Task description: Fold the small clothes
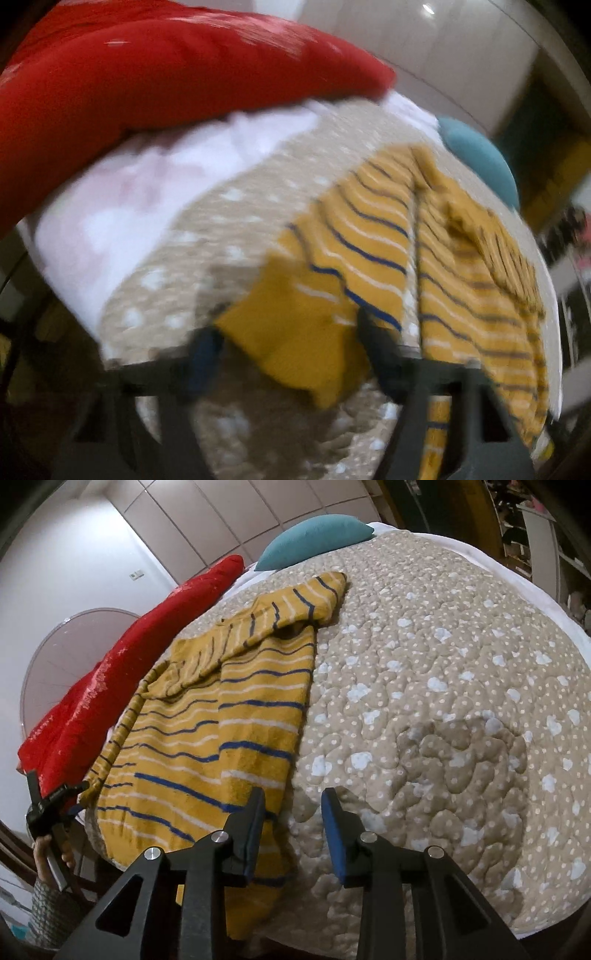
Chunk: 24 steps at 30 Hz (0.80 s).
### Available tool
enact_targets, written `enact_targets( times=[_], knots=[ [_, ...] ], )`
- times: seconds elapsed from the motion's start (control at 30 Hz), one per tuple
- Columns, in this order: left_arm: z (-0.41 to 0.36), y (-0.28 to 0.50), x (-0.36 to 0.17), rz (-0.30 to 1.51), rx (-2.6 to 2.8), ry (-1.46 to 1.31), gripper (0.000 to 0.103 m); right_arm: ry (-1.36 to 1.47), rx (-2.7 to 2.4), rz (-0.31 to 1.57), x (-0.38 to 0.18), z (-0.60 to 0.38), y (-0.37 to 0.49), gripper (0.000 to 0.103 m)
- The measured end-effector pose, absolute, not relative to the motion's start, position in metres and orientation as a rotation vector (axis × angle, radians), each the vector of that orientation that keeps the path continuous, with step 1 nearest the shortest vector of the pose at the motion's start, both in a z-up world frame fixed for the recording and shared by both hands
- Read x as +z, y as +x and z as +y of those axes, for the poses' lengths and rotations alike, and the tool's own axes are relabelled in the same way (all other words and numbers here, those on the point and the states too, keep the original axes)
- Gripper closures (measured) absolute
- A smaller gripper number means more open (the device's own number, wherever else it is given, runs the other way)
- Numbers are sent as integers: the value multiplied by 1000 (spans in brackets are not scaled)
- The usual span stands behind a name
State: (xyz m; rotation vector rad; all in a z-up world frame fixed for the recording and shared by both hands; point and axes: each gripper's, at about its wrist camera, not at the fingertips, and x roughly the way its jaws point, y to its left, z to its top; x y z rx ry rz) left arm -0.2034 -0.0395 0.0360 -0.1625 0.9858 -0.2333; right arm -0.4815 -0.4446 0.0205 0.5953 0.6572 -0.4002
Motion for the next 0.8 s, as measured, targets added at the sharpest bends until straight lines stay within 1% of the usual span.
enact_targets(
  times=[0.03,0.07,0.2,0.27,0.4,0.47,0.57,0.67,0.73,0.8],
  knots=[
    [-42,-199,35,994,-232,-139,90,591,-407,657,21,-445,-482,69],
    [-40,-192,40,1002,-247,-150,92,584,-416,656,22,-446,-482,69],
    [-12,-160,78,935,-141,-199,93,545,-457,616,35,-449,-486,69],
    [5,-139,108,884,-93,-237,93,540,-464,601,40,-453,-487,69],
    [5,-111,162,808,-68,-240,93,545,-471,572,47,-467,-480,69],
    [-14,-103,190,776,-95,-223,93,542,-471,556,48,-471,-473,69],
    [-57,-101,215,765,-185,-209,93,574,-451,545,41,-481,-459,69],
    [-135,-102,230,778,-343,-149,93,623,-422,556,27,-487,-450,69],
    [-183,-105,229,798,-430,-119,93,643,-411,560,17,-487,-450,70],
    [-247,-111,223,831,-540,-83,93,637,-405,550,15,-486,-452,71]
  ],
)
